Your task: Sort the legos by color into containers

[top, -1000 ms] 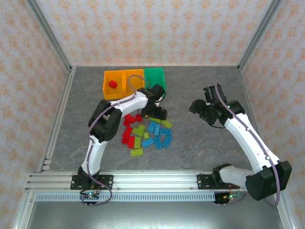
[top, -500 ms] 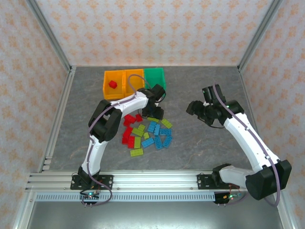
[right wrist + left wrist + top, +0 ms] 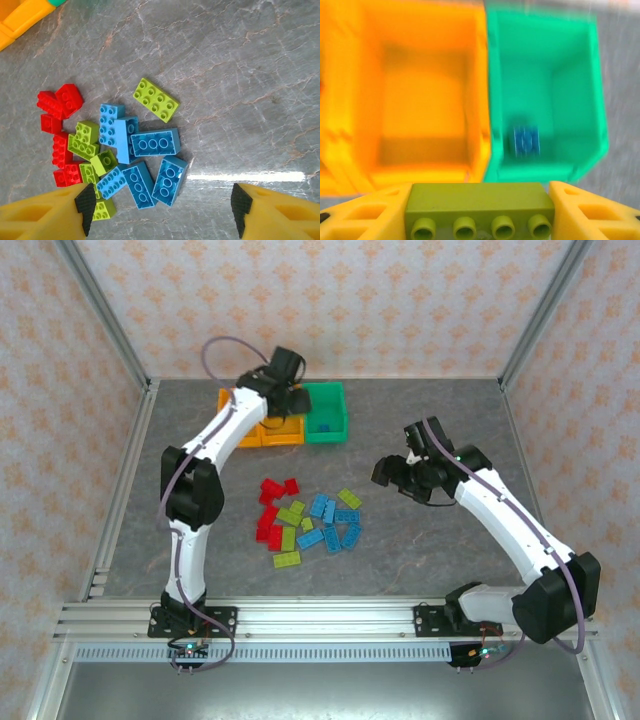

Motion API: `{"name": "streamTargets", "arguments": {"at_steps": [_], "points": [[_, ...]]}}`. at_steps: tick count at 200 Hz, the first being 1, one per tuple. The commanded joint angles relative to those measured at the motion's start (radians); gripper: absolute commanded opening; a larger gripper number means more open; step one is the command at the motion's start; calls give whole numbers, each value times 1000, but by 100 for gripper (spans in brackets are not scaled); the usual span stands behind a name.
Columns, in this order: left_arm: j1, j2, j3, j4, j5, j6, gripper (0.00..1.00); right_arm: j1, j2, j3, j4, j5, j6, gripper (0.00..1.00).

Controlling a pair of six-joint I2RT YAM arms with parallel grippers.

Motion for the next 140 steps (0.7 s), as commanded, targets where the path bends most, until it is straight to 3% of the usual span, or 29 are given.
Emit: {"name": "streamTargets", "arguments": {"at_steps": [1,29,42,89,140], "points": [[45,136,183,-71,-83,-24,52,0,-27,8,-14,68,13,74],[73,335,486,-139,-33,-39,54,1,-37,13,-46,86,15,74],[74,377,549,-131,-15,-35,60,0,-50,9,-58,102,16,74],[74,359,538,-126,-6,-28,69,-1,-61,-1,-57,130,13,74],[68,177,360,-128,-21,-12,92,1,3,15,-34,122,-49,75]]}}
